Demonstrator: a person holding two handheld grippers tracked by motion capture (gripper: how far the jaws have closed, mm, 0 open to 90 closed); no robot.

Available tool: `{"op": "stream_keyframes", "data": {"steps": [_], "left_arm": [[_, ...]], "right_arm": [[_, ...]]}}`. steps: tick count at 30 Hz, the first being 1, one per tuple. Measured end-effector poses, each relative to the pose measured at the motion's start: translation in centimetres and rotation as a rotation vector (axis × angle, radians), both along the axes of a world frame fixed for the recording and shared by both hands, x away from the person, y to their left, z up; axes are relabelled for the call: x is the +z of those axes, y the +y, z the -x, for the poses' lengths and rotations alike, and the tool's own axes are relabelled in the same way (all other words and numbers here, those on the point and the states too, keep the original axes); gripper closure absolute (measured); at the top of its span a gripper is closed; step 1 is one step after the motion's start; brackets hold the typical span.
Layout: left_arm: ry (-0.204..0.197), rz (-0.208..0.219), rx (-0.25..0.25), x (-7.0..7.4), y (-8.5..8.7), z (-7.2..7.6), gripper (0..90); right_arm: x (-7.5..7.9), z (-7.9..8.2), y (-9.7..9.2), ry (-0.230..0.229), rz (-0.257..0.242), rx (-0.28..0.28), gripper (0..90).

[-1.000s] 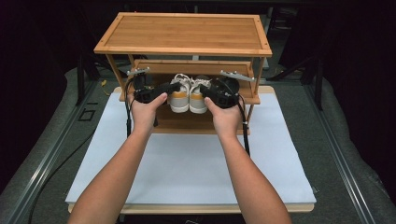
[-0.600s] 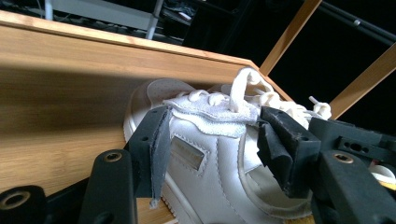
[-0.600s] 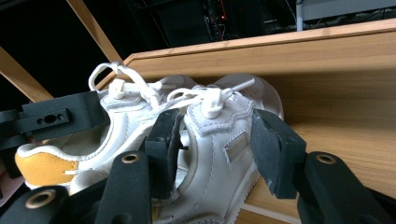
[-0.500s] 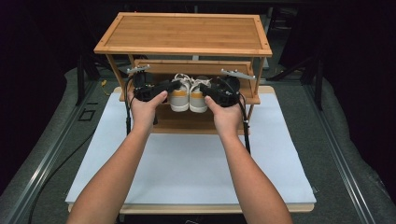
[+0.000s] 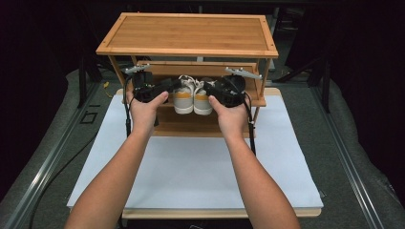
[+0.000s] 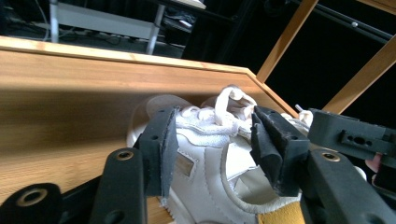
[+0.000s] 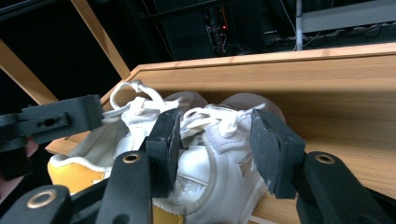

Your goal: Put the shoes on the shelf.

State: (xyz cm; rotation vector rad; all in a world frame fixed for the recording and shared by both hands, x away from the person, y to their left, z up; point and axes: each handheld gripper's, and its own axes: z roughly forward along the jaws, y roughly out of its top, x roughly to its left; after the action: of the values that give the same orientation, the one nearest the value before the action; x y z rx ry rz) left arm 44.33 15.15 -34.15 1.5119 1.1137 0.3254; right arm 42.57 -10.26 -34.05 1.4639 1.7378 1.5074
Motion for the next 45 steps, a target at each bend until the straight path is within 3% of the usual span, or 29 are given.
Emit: {"op": "stream_keyframes", "data": {"steps": [5, 10, 18, 24, 33, 45], "left_arm": [[-0.003, -0.023, 0.025, 0.5, 0.6, 0.6, 57.4], [0.0, -0.041, 0.013, 0.4, 1.0, 1.3, 63.1], [-0.012, -0.023, 0.004, -0.1, 2.5, 2.5, 77.4], [-0.011, -0.043, -0.03, -0.9, 3.0, 3.4, 88.7], [0.017, -0.07, -0.074, -2.4, 2.3, 3.8, 89.8], [0.028, -0.057, -0.091, -3.0, 1.5, 3.8, 89.8]], "right_arm": [[0.6, 0.5, -0.6, -0.012, -0.003, -0.01, 54.6], [1.1, 1.5, -0.9, -0.032, 0.035, -0.005, 59.9], [0.6, 2.9, -1.8, -0.027, 0.076, 0.017, 74.4], [-0.3, 3.7, -2.3, -0.028, 0.085, 0.03, 87.1], [-1.7, 4.0, -1.9, -0.014, 0.089, 0.057, 90.0], [-2.7, 4.1, -1.5, 0.019, 0.093, 0.062, 90.0]]}}
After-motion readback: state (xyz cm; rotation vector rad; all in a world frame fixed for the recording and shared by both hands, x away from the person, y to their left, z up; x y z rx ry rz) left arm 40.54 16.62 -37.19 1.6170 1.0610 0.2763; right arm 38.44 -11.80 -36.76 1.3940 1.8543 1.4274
